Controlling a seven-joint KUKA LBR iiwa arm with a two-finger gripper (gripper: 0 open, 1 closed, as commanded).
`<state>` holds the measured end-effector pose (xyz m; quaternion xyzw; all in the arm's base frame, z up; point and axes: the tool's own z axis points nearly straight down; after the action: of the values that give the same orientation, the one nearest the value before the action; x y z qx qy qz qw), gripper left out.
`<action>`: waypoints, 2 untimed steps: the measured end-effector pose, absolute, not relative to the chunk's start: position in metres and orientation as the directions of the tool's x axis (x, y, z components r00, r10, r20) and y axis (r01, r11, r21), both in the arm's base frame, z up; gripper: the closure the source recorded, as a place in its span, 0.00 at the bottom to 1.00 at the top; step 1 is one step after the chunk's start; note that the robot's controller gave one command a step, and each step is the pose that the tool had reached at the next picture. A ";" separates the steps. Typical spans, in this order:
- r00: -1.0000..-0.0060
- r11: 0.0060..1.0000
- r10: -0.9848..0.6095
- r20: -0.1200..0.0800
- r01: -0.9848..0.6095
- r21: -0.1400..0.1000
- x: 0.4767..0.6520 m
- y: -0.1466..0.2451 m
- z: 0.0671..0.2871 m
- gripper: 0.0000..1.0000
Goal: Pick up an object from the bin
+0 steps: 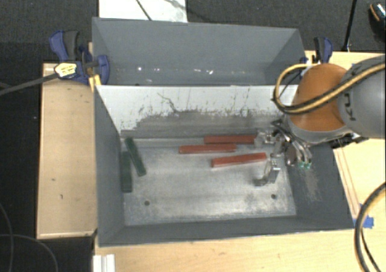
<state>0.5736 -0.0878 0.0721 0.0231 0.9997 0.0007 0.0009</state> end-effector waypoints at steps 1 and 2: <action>-1.000 1.000 0.006 -0.008 0.006 0.002 0.587 -0.046 0.071 0.00; -1.000 1.000 0.006 -0.008 0.007 0.000 0.586 -0.049 0.071 1.00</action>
Offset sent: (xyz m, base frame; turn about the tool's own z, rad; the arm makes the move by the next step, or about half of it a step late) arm 0.0113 0.0386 -0.0021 -0.0346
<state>0.5863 -0.0493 0.0711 0.0032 1.0000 -0.0003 0.0038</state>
